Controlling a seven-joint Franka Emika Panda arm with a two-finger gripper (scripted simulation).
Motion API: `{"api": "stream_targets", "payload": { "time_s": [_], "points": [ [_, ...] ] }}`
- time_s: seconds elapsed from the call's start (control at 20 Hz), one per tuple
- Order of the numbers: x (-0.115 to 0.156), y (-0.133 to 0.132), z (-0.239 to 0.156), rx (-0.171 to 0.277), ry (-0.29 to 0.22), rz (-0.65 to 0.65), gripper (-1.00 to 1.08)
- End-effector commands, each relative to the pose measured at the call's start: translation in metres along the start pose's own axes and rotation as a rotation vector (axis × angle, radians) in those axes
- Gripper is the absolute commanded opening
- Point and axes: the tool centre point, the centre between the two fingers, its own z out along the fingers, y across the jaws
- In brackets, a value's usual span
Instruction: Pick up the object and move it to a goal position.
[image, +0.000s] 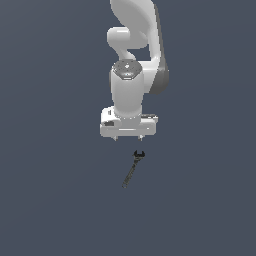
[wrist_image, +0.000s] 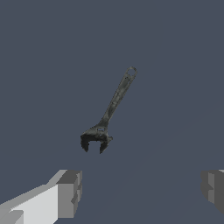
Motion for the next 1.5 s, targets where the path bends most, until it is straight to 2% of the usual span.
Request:
{"api": "stream_targets", "payload": {
  "time_s": [0.0, 0.45, 0.75, 1.1, 1.45],
  "points": [
    [0.0, 0.0, 0.0, 0.0, 0.0, 0.0, 1.0],
    [0.012, -0.028, -0.01, -0.011, 0.032, -0.059, 1.0],
    [0.012, -0.027, -0.008, -0.01, 0.03, -0.047, 1.0],
    [0.018, -0.026, 0.005, -0.006, 0.024, 0.031, 1.0],
    [0.029, -0.023, 0.033, 0.0, 0.01, 0.185, 1.0]
  ]
}}
